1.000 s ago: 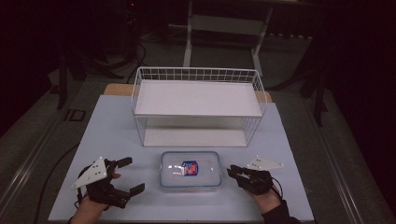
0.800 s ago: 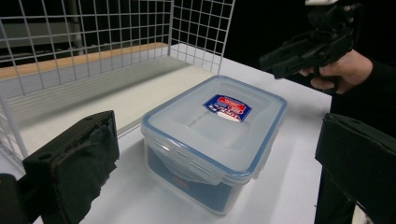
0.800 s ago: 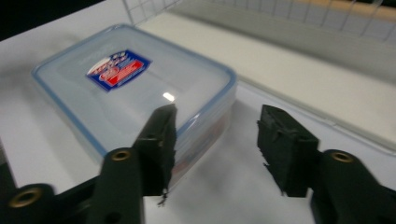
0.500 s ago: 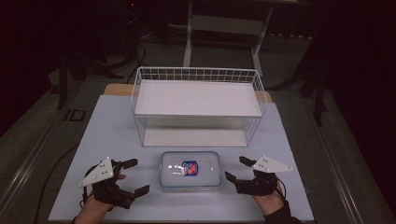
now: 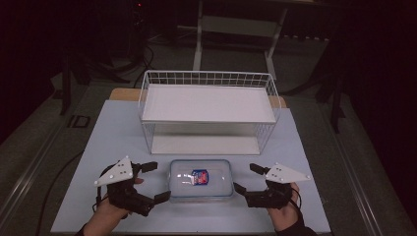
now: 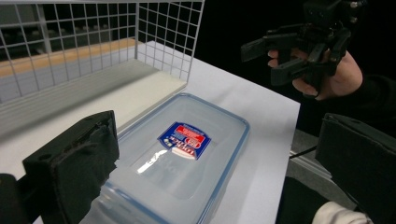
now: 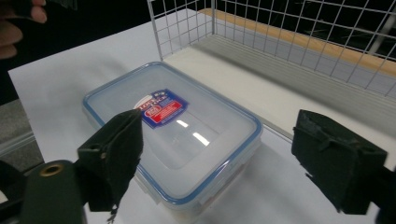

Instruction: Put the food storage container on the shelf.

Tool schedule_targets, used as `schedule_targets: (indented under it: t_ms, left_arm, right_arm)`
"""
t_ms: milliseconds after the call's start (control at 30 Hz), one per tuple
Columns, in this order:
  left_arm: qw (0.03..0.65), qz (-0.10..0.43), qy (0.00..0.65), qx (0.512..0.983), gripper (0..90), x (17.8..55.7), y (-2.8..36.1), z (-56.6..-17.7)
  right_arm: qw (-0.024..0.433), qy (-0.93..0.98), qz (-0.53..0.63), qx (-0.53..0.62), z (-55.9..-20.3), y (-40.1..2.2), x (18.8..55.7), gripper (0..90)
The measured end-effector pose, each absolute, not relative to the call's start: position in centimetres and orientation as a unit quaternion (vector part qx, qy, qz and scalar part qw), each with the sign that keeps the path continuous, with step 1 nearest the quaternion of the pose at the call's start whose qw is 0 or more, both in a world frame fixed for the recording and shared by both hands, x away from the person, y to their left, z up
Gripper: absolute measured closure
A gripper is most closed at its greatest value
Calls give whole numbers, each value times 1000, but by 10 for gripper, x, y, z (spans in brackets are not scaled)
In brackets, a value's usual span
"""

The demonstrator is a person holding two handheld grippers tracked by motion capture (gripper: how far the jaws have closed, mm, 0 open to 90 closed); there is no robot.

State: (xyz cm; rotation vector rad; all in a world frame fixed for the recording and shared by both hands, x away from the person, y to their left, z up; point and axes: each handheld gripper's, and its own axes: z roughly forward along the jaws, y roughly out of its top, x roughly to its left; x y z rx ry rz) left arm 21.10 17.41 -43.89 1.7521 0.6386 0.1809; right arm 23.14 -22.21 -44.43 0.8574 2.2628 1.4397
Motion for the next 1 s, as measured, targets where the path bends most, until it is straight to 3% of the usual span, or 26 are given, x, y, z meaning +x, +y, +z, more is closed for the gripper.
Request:
schedule_targets:
  t_ms: [333, 433, 700, 733, 1000]
  left_arm:
    - [565, 35, 325, 758, 0, 241, 167, -435]
    - [544, 5, 355, 760, 0, 255, 166, -445]
    - [509, -80, 440, 735, 0, 279, 172, -477]
    - [484, -100, 471, 731, 0, 284, 176, -487]
    - [448, -189, 520, 702, 111, 297, 183, -511]
  right_arm:
    - [199, 790, 502, 290, -440, -216, 235, 144]
    - [181, 788, 503, 306, -440, -215, 240, 101]
    - [163, 777, 505, 339, -450, -213, 247, 98]
    - [161, 776, 503, 343, -452, -213, 248, 99]
    - [134, 785, 487, 358, -465, -211, 253, 100]
